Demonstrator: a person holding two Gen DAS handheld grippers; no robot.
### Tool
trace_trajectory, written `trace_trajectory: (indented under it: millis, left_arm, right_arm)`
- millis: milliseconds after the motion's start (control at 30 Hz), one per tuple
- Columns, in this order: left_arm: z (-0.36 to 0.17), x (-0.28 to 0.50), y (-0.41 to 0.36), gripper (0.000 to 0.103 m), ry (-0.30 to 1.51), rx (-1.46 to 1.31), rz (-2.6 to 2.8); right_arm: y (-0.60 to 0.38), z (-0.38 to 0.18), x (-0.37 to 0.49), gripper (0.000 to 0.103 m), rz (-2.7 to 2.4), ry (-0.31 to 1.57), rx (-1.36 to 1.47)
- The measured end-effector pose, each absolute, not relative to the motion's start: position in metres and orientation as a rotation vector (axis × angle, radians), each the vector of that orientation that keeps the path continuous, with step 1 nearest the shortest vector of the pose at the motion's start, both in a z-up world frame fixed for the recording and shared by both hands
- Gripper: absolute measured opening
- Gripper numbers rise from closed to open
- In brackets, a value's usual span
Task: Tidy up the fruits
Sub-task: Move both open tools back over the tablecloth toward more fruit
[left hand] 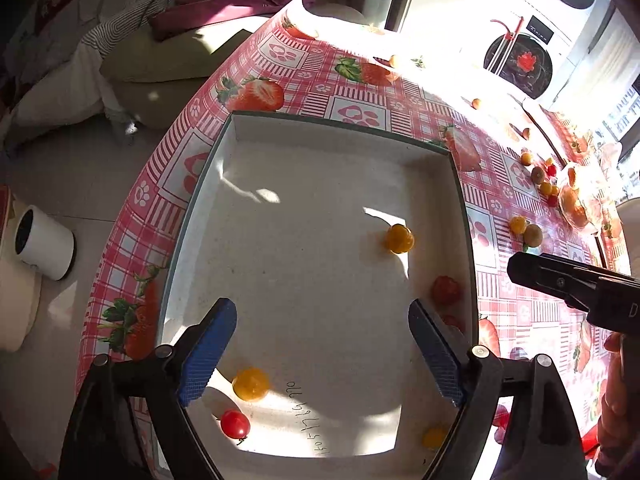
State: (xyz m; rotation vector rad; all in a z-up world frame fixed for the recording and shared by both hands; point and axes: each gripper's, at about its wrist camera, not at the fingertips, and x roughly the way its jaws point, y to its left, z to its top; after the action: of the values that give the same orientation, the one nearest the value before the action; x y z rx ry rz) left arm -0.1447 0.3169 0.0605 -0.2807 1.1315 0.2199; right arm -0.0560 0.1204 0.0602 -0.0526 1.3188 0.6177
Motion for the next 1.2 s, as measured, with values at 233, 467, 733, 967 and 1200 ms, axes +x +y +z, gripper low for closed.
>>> trace_trajectory:
  millis: [233, 467, 733, 967, 1200]
  left_arm:
    - [0.072, -0.132, 0.281, 0.088, 1.138, -0.215, 0.138]
    - [0.079, -0.121, 0.222, 0.088, 1.15, -0.114, 0.006]
    - [0.071, -0.119, 0.159, 0.088, 1.19, 0.01, -0.166]
    - [0.05, -0.117, 0.124, 0.088, 1.25, 0.089, -0.29]
    - [0.03, -0.12, 0.098, 0.088, 1.272, 0.187, -0.351]
  right_arm:
    - [0.046, 0.048, -0.068, 0.078, 0.481, 1.366, -0.075]
    - [-0.003, 0.038, -0.098, 0.078, 0.404, 1.418, -0.114]
    - [-0.023, 0.031, -0.123, 0.078, 0.412, 1.432, -0.132]
    - [-0.042, 0.028, -0.141, 0.076, 0.41, 1.444, -0.12]
    - [-0.057, 0.022, -0.151, 0.074, 0.397, 1.46, -0.106]
